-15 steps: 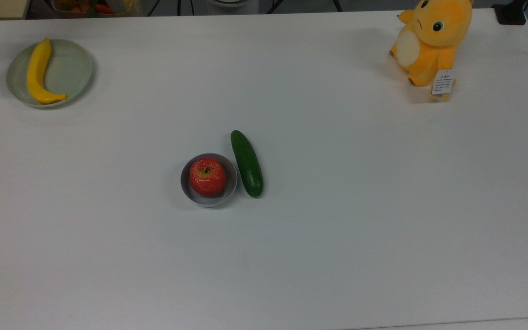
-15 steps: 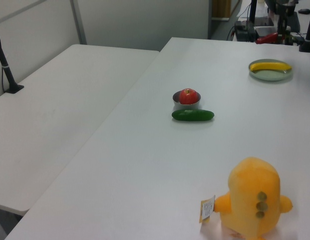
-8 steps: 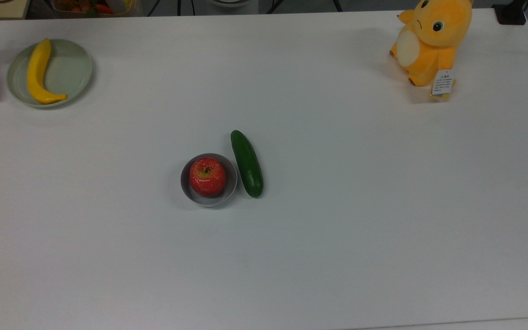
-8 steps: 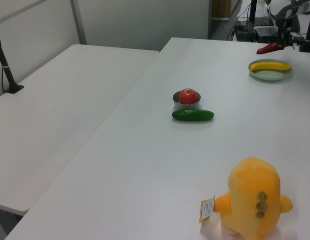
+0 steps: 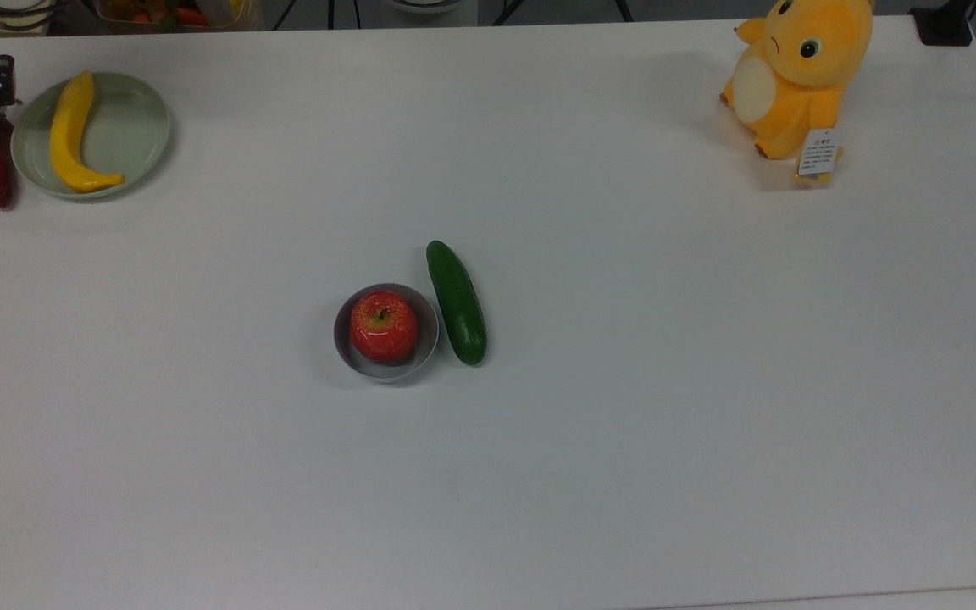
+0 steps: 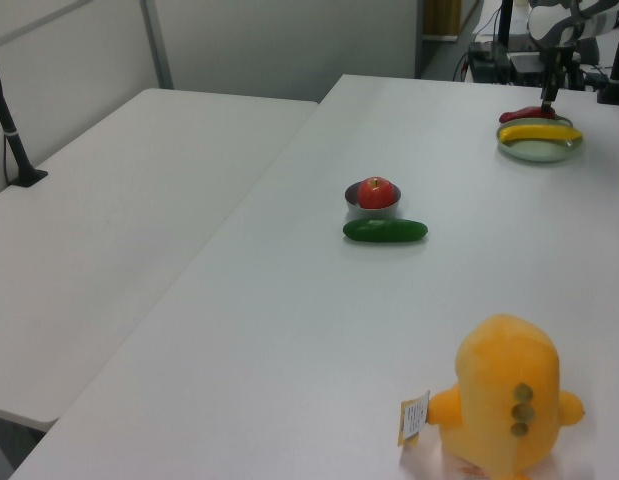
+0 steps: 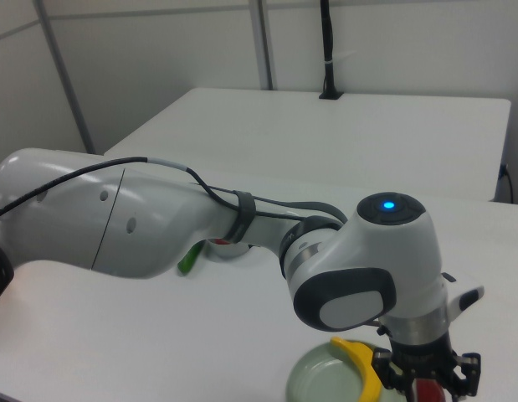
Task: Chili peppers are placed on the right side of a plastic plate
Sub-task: 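Lower the chili pepper onto the plate rim beside the banana, then open the gripper to release the chili pepper and lift away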
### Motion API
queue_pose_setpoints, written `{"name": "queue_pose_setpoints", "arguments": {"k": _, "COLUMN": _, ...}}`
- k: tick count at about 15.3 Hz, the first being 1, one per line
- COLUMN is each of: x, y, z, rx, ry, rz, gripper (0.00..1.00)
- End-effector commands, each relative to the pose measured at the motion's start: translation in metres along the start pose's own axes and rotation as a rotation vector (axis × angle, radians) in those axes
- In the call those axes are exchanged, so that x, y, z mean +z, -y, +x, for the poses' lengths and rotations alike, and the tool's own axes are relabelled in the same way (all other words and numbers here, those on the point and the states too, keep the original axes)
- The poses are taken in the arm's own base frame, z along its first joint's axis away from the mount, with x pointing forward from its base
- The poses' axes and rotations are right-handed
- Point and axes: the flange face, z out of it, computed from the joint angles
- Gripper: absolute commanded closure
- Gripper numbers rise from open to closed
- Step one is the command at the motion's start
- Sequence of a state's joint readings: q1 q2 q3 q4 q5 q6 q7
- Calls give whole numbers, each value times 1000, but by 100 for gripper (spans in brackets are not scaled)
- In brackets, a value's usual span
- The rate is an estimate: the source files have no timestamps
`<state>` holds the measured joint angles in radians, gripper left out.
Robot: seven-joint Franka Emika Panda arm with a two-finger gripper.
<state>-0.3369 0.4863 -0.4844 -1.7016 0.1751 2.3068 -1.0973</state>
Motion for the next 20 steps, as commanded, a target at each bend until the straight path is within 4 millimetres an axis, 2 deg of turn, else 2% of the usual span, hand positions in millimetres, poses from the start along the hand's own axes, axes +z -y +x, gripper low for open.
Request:
{"name": "queue_pose_setpoints", "arguments": {"k": 1, "x": -1, "y": 4, "z": -2, "rx": 2, "ry": -26, "rz": -2, "gripper": 0}}
{"name": "queue_pose_setpoints", "arguments": {"k": 3, "x": -6, "y": 5, "z": 0, "rx": 3, "ry": -31, "rz": -3, "gripper": 0}}
{"name": "queue_pose_setpoints", "arguments": {"k": 4, "x": -12, "y": 10, "z": 7, "rx": 5, "ry": -38, "rz": 0, "gripper": 0}}
{"name": "queue_pose_setpoints", "arguments": {"k": 7, "x": -50, "y": 14, "z": 14, "rx": 144, "ry": -68, "rz": 24, "gripper": 0}}
{"name": "queue_pose_setpoints", "arguments": {"k": 9, "x": -89, "y": 23, "z": 34, "rx": 183, "ry": -125, "rz": 3, "gripper": 0}}
{"name": "queue_pose_setpoints", "arguments": {"k": 13, "x": -171, "y": 42, "z": 43, "rx": 328, "ry": -216, "rz": 34, "gripper": 0}}
{"name": "queue_pose_setpoints", "arguments": {"k": 17, "x": -277, "y": 69, "z": 28, "rx": 458, "ry": -231, "rz": 163, "gripper": 0}}
{"name": "queue_pose_setpoints", "arguments": {"k": 20, "x": -336, "y": 101, "z": 31, "rx": 519, "ry": -193, "rz": 249, "gripper": 0}}
